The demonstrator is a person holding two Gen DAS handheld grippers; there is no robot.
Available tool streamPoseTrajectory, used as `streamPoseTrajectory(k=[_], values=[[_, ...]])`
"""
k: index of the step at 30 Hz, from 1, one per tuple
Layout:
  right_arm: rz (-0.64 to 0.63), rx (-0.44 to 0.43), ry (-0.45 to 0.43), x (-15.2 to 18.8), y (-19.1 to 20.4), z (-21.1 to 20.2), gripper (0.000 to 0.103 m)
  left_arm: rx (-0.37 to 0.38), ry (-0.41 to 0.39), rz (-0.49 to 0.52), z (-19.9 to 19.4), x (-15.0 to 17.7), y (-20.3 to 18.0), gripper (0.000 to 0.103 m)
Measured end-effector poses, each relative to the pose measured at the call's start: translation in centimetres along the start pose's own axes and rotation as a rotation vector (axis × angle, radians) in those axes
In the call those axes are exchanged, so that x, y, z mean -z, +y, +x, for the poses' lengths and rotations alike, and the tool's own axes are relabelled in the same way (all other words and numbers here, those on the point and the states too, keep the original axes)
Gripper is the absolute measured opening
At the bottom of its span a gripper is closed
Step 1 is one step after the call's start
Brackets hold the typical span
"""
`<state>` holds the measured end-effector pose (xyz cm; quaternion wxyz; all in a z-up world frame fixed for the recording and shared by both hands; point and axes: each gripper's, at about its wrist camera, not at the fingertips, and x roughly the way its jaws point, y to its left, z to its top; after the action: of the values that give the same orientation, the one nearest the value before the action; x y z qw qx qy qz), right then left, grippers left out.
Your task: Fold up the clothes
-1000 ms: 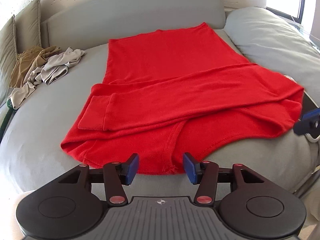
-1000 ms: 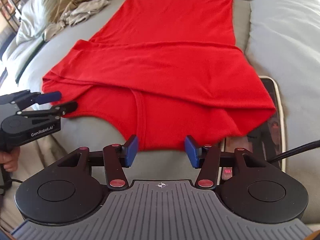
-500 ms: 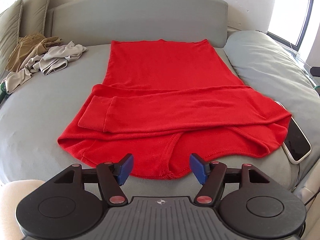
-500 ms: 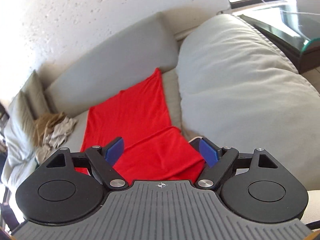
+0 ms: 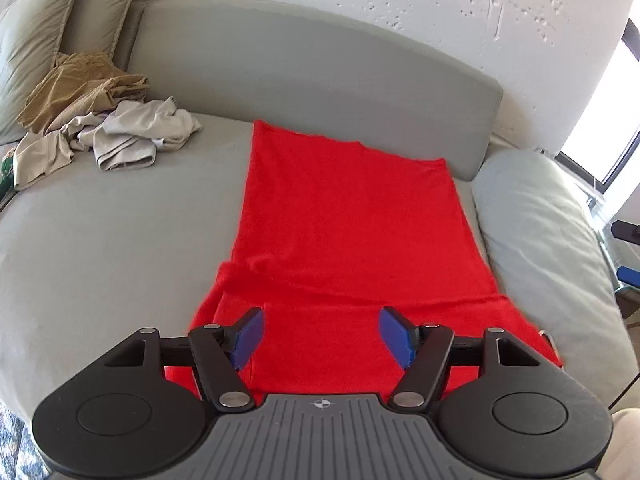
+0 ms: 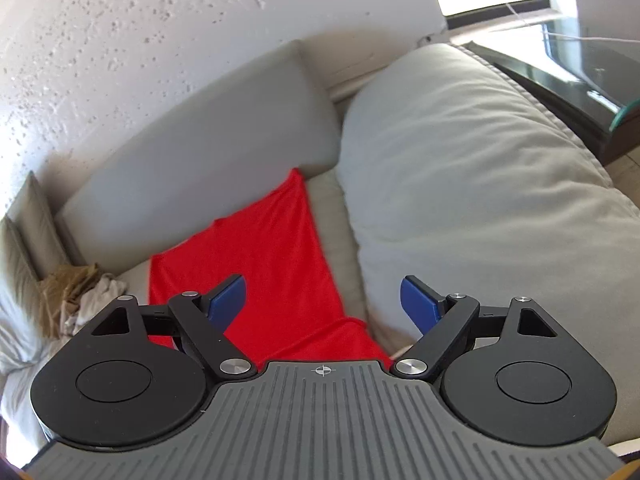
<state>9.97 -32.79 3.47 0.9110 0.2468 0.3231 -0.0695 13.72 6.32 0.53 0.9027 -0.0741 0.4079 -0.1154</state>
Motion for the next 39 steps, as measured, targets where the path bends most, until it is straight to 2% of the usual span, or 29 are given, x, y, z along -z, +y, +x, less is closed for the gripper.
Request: streamPoseTrajectory(k=[3,5,8,12,14,15,16,17,18,23,25,29,31,32,33,34,35,37,39], values=[[-0.065,-0.069,0.018,-2.4,2.7,-0.3,0.095,-0.024,-0.021,0.054,1.8,-4.0,0.4,0.069],[-0.141,-0.078,0.039,-4.1,4.3,1.4,0.096,-0.035,-0.026,0.069,3.8,-6.8,0.9,0.066],[-0.213,-0.060,0.124,-6.5,5.5,6.8,0.096,-0.010,0.027,0.052,9.5,-10.8,2.6,0.058],[-0.213,-0.001,0.279,-8.6,4.8,17.4,0.087,-0.115,0.166,0.047,19.7,-13.9,4.7,0.037],[-0.176,0.032,0.349,-9.1,3.6,22.8,0.077,-0.182,0.211,0.063,23.6,-14.9,5.4,0.039],[-0.153,0.044,0.371,-9.2,3.0,25.0,0.071,-0.204,0.215,0.072,24.8,-15.4,5.6,0.045],[-0.140,0.048,0.383,-9.4,2.5,26.9,0.070,-0.226,0.220,0.081,26.1,-15.8,5.9,0.050],[-0.130,0.051,0.395,-9.5,2.1,28.9,0.069,-0.247,0.224,0.089,27.3,-16.3,6.1,0.059],[-0.116,0.055,0.397,-9.8,1.7,30.4,0.067,-0.252,0.219,0.089,28.3,-17.0,6.6,0.060],[-0.051,0.050,0.352,-11.5,0.4,36.3,0.066,-0.229,0.197,0.127,32.3,-20.0,7.2,0.063],[-0.040,0.038,0.336,-12.3,0.1,38.1,0.062,-0.220,0.162,0.161,33.3,-20.8,7.1,0.068],[-0.060,0.010,0.289,-13.5,-0.1,40.3,0.054,-0.181,0.100,0.149,35.0,-22.0,7.4,0.067],[-0.056,-0.008,0.288,-13.6,-0.2,41.4,0.046,-0.152,0.063,0.135,35.3,-22.0,7.4,0.057],[-0.065,-0.015,0.286,-13.5,-0.1,41.7,0.043,-0.144,0.046,0.138,35.2,-22.0,7.3,0.045],[-0.076,-0.022,0.283,-13.3,0.1,42.0,0.034,-0.151,0.033,0.153,35.1,-21.9,7.1,0.029],[-0.086,-0.028,0.280,-13.1,0.2,42.2,0.021,-0.154,0.030,0.177,34.9,-21.7,6.9,0.017],[-0.115,-0.033,0.273,-12.8,0.6,42.1,0.014,-0.157,0.026,0.202,34.7,-21.5,6.8,0.003],[-0.178,-0.042,0.258,-12.3,1.5,41.7,0.008,-0.166,0.002,0.228,33.7,-21.1,6.7,0.003],[-0.205,-0.027,0.219,-12.1,2.1,39.9,0.007,-0.167,-0.029,0.225,32.1,-20.8,6.8,0.003]])
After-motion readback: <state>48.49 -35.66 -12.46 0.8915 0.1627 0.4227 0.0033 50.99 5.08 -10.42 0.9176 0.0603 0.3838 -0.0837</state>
